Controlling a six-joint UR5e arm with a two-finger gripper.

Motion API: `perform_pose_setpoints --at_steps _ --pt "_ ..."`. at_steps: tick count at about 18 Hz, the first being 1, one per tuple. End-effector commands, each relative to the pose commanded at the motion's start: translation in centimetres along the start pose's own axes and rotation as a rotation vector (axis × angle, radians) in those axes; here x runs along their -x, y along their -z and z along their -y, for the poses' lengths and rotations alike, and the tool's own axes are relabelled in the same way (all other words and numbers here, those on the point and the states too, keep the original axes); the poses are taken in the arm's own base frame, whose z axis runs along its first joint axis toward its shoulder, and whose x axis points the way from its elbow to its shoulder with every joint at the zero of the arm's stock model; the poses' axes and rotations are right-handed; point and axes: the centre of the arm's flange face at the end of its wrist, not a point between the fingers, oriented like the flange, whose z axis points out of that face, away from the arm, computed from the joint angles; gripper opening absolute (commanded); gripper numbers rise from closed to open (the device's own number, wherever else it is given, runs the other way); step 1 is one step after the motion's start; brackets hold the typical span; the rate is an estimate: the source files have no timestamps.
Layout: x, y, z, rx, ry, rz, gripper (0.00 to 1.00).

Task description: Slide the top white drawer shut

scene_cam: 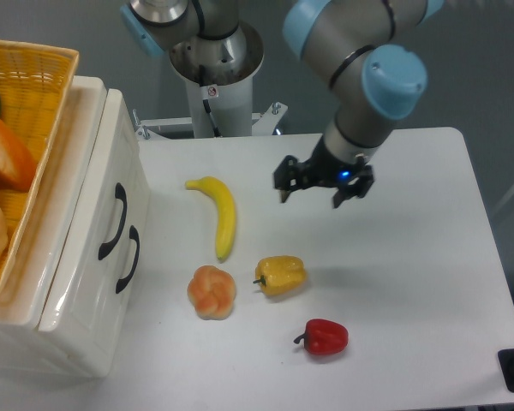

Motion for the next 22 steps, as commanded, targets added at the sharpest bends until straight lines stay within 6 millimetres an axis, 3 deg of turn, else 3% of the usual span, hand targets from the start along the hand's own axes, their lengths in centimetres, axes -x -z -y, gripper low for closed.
perform_pose_setpoints --at_steps 8,13,16,22 --pt "7.0 2.2 -0.6 -0.124 -0.052 0.141 1.00" --pt "9.8 3.0 -1.5 -0.079 -0.292 0.215 1.00" --pt "11.4 3.8 -2.3 -0.079 -0.352 0.260 1.00" --pt "13.9 2.0 -2.8 -0.033 -0.670 0.236 1.00"
